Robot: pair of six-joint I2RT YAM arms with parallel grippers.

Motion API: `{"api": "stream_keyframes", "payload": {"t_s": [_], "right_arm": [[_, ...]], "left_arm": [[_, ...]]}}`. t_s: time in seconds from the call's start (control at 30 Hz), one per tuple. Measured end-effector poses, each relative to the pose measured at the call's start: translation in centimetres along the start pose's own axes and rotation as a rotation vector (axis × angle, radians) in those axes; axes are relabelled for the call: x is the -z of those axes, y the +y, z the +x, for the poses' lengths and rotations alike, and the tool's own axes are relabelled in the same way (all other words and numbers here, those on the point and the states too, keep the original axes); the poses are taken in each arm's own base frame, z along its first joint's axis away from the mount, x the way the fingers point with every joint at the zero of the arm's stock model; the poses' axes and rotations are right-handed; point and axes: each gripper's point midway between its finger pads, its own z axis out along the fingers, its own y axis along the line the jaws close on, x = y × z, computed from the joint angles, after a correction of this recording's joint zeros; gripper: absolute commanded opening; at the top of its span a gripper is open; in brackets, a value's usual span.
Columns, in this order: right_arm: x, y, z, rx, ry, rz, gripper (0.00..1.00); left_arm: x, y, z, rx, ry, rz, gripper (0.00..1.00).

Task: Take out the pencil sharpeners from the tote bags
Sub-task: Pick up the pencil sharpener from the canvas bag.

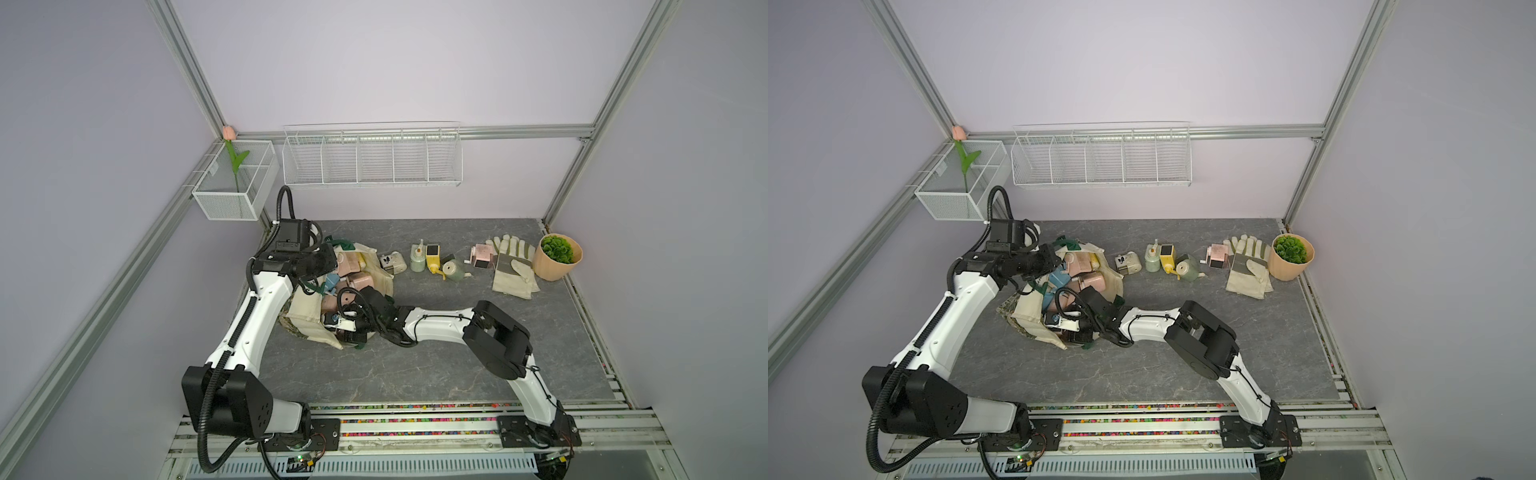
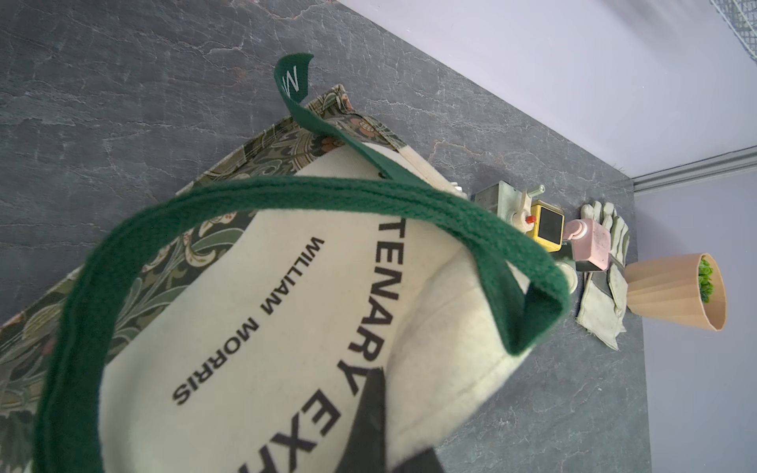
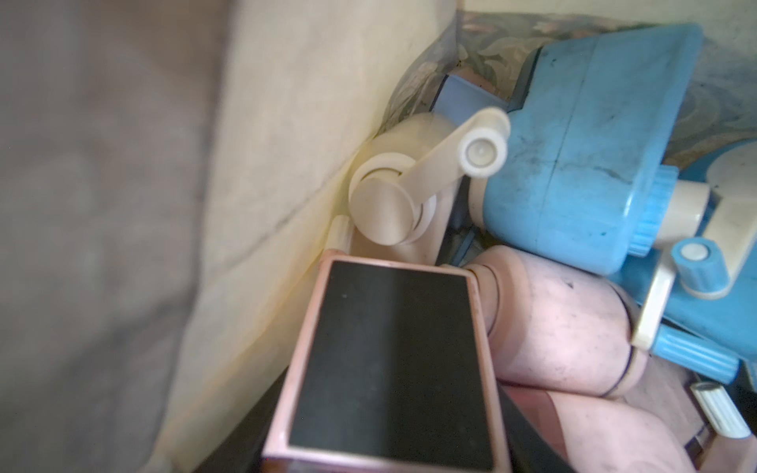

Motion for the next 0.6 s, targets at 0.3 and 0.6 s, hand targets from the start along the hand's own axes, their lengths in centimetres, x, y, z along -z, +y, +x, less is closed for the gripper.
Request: {"api": "stream_keyframes", "payload": {"t_s": [0.3,0.6], "right_arm": [[1.1,0.4,0.4,-0.015,-0.012,0.01,0.53],[3.6,0.1,0.0,-0.055,-0.019,0.024,0.51]], "left_arm": [[0.1,0.0,0.0,-0.005,-0.003,-0.002,0.0],[0.1,0.1,0.0,-0.009,-0.007,-0.008,0.0]]}}
